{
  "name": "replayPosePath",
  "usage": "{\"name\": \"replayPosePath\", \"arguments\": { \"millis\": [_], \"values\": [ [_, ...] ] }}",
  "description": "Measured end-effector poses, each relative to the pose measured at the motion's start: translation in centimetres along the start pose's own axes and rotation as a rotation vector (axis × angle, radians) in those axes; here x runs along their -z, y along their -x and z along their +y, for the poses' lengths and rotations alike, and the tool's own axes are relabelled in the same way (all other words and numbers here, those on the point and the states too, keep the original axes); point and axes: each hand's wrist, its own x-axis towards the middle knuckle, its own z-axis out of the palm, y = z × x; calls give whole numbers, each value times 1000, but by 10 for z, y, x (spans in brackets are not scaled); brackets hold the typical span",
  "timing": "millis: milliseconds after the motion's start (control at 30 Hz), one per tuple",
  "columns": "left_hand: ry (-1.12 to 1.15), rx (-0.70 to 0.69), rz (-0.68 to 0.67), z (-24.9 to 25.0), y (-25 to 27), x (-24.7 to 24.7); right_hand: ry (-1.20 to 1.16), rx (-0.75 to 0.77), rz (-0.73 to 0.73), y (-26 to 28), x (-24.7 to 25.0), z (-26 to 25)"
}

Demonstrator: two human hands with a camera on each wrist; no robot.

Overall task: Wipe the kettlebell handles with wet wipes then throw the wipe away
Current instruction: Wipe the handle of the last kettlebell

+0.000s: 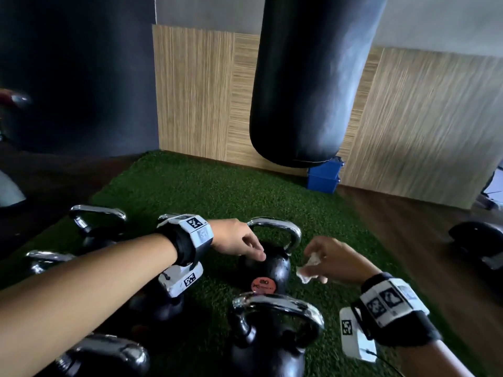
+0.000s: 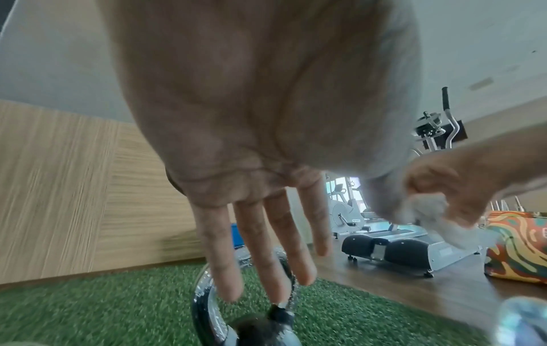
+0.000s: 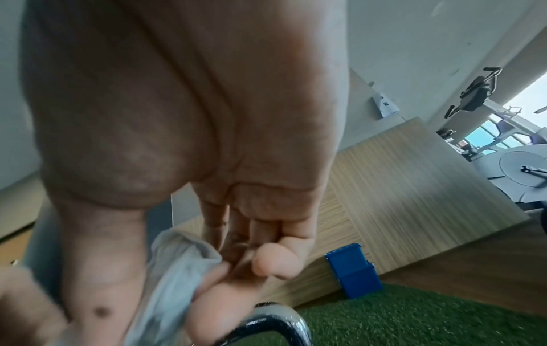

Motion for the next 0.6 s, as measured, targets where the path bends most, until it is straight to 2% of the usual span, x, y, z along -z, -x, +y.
{"name": "replayPosePath", "arguments": {
  "millis": [133,300,433,500,600],
  "values": [
    [52,9,99,-50,-28,-9,-5,-19,119,-83,8,-12],
    [265,47,165,-102,-49,-47,127,32,29,-179,2,-28],
    [236,4,92,-107,-76,-54,278,93,-63,-201,8,-20],
    [227,-9,62,-97,-90,-48,226,83,-39,-206,14,-6],
    [256,43,28,-84,-102,-40,152,92,-28,-212,18,10]
  ]
}}
